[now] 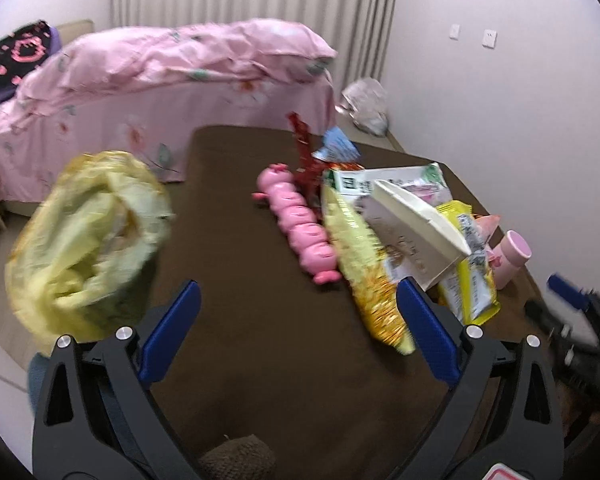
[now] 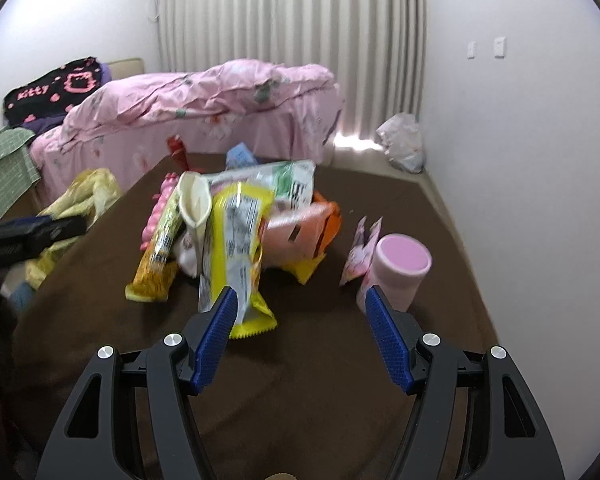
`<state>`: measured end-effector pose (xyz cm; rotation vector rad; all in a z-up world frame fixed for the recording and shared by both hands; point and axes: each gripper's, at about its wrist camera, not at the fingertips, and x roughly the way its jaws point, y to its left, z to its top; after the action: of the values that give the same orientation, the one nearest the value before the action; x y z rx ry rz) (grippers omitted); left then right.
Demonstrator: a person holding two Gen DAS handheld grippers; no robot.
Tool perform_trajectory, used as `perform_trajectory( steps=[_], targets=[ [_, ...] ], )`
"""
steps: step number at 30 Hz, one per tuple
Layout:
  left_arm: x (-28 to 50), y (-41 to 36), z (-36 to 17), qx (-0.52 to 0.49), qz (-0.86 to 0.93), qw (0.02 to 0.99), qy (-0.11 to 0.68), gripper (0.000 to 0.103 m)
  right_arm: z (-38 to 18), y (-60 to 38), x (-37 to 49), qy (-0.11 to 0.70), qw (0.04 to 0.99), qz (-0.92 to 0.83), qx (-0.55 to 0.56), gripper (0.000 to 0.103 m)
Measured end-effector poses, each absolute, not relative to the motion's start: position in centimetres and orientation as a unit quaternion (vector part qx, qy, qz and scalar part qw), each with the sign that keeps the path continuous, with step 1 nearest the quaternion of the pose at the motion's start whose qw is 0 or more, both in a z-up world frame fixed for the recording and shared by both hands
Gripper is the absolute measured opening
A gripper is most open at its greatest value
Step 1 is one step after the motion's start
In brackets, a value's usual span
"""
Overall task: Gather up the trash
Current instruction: 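Grasp the white paper cup on the table with the right gripper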
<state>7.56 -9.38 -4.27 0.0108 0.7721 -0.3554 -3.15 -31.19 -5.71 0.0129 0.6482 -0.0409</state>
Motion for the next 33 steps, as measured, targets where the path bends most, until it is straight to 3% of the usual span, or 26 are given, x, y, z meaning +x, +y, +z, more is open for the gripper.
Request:
perform_trajectory(
  steps=[6,9,13,18,21,24,33],
  targets=[
    [9.3,-11.0,-4.4,0.015,-0.202,0.905,0.375,0.092,-5.8,-30.6,-1.7,0.315,0.948,0.037,0.022,0.063],
    [10.4,-9.5,-4.8,0.01,-0.175,0.907,0.382,0.086,-4.7,-29.1,-0.1,0.301,0.95,0.087,0.01,0.063],
    [11.0,-6.4,-5.7,-0.028,-0.149,0.902,0.405,0.083,-3.6,-26.5,3.2,0.29,0.947,0.135,-0.022,0.053],
    [10.7,-4.5,-6.5,-0.041,-0.141,0.898,0.415,0.079,-3.8,-25.1,7.7,0.307,0.939,0.15,-0.03,0.05],
    [10.4,-4.2,-6.9,-0.047,-0.152,0.894,0.42,0.078,-4.9,-24.8,9.6,0.35,0.924,0.15,-0.026,0.029],
    [10.0,-4.5,-7.2,-0.048,-0.166,0.889,0.423,0.075,-4.3,-25.0,8.1,0.337,0.929,0.152,-0.025,0.024],
    [9.6,-7.2,-6.6,-0.042,-0.237,0.875,0.42,0.072,-1.7,-28.4,0.6,0.303,0.947,0.109,-0.003,0.023]
  ],
)
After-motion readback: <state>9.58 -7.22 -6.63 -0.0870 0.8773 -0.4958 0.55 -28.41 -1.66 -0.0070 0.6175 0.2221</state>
